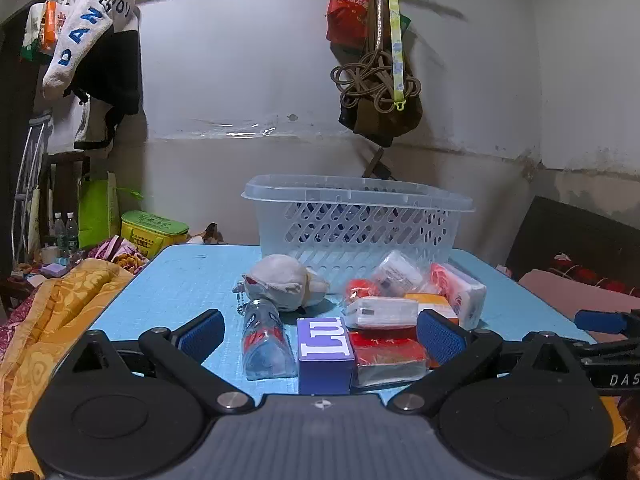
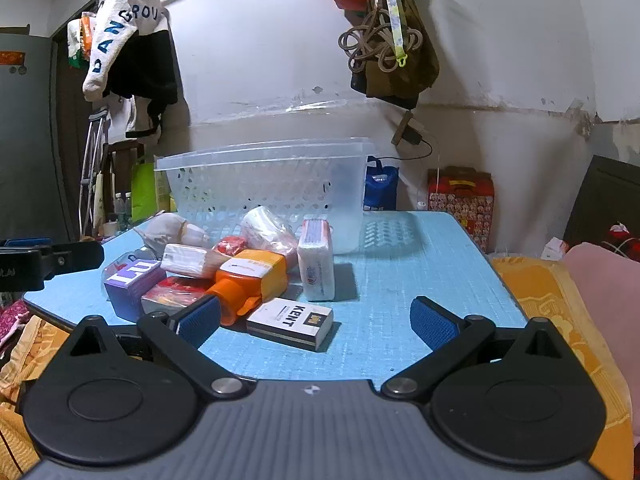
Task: Organize objects
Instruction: 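Move the right tool toward the KENT pack while the left approaches the LIU box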
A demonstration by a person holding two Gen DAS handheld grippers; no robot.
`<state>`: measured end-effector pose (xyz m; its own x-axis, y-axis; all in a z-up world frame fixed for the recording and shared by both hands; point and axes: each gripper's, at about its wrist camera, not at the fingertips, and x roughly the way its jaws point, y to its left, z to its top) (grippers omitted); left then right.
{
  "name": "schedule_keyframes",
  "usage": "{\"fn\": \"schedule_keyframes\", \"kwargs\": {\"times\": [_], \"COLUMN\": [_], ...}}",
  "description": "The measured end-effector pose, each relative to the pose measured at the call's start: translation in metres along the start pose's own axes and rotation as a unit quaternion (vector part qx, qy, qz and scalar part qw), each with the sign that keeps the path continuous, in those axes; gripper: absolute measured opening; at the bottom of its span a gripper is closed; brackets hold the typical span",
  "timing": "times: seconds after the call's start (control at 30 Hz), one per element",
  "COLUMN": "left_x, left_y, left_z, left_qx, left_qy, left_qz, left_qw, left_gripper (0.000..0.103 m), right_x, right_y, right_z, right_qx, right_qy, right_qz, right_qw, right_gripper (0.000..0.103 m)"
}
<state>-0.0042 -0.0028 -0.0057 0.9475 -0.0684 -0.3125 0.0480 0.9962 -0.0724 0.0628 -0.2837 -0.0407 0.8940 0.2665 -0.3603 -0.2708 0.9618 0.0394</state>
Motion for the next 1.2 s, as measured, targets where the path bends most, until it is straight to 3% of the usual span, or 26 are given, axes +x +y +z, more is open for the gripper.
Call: {"fn": "schedule_keyframes", "kwargs": {"times": [0.33,0.5,0.67,0.87,0.97,1.07,1.2], "left_x": [-0.004,-0.005,-0.006,-0.006,-0.009,-0.006,-0.001], "left_y": [-0.01,-0.012,-0.011,-0.017,-0.011,-0.006,-0.009], "left_z": [-0.004,-0.004,-0.005,-0.008,-0.01,-0.008,-0.011], "left_qx": [0.011,0.018,0.004,0.007,-0.022,-0.031,0.008], "left_qy": [-0.024,-0.026,-0.025,-0.039,-0.054,-0.042,-0.012], "left_qz": [-0.019,-0.003,-0.014,0.012,0.016,0.003,0.018], "left_qw": [0.9995,0.9995,0.9996,0.9991,0.9981,0.9986,0.9997], "left_gripper": [0.103,0.103,0.103,0.103,0.103,0.103,0.103], "right_x": [0.001,0.002,-0.001,0.006,0.008,0.011,0.015], "right_y": [-0.008,-0.004,-0.004,0.0,0.003,0.006,0.008], "right_z": [-0.001,0.002,0.008,0.01,0.009,0.009,0.009], "right_qx": [0.014,-0.004,-0.007,-0.007,-0.012,-0.017,-0.02], "right_qy": [0.007,0.015,0.007,0.015,0.016,0.019,0.024], "right_qz": [0.003,0.001,-0.001,0.007,0.005,0.004,0.01], "right_qw": [1.0,1.0,1.0,1.0,1.0,1.0,0.999], "right_gripper": [0.103,0.103,0.103,0.103,0.103,0.103,0.103]}}
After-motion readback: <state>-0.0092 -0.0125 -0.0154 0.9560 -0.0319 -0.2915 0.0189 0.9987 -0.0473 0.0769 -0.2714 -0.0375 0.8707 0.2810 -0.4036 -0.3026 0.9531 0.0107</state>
